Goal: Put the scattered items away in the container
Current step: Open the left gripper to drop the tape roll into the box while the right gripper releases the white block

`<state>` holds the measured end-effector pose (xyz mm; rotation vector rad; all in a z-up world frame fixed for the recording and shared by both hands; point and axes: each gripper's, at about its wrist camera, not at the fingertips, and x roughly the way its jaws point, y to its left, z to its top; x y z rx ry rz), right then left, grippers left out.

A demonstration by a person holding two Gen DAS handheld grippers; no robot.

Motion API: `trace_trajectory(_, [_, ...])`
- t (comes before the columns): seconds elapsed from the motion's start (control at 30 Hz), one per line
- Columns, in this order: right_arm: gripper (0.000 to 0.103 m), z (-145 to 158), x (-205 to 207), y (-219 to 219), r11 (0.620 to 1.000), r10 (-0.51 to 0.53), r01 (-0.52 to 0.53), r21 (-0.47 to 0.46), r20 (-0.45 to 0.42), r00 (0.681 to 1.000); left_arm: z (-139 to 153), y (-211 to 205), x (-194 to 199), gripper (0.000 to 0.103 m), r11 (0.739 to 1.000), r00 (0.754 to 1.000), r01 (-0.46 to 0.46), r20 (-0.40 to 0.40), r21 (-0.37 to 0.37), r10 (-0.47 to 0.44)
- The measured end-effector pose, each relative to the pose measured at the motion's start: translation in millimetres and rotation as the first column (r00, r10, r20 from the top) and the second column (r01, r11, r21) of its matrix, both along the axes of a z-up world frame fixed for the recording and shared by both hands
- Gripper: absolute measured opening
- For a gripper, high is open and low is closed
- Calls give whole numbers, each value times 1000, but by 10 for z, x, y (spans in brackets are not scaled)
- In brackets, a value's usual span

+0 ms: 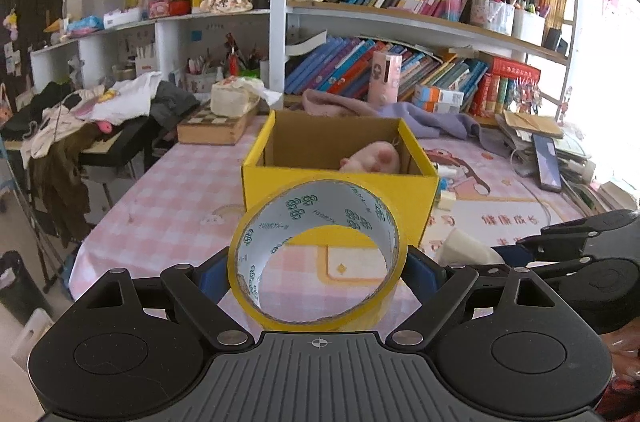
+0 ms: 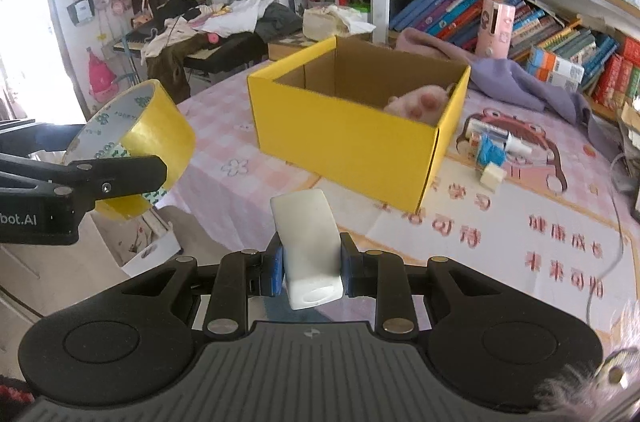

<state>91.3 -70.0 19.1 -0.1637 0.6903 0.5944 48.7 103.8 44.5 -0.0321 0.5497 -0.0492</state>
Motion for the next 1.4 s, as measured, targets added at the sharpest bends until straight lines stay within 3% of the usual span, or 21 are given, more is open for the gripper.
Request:
trace_trajectory(0.47, [25, 276, 995, 3, 999, 9, -12, 36, 92, 996, 212, -140, 1007, 88, 998, 998, 30, 57, 58, -33])
trace_trajectory(0.77, [25, 313, 1773, 9, 999, 1, -6, 51, 100, 995, 190, -260, 1708, 88, 993, 999, 37, 26, 108, -40])
trace_trajectory(0.93, [25, 255, 2175, 89, 998, 22, -26, 51, 78, 997, 53, -320, 2081, 88, 990, 997, 64, -46, 127, -59])
trace_trajectory(1.03, [25, 227, 2465, 134, 999, 16, -19, 41, 53, 998, -52, -246, 2354, 88, 995, 987, 80, -143, 54, -71])
trace_trajectory(1.1, [25, 223, 2672, 136, 998, 16, -17, 67, 17, 1000, -125, -234, 2493, 88, 995, 979, 92, -188, 48, -81])
trace_trajectory(1.33, [25, 155, 3307, 444, 991, 126, -123, 59, -56, 990, -427, -311, 2961, 88, 986, 929, 151, -351, 71, -117])
trace_trajectory(1.4, [25, 67, 3459, 582, 988, 153, -148, 48, -111, 982, -497, -342, 3075, 88, 983, 912, 169, -390, 70, -129])
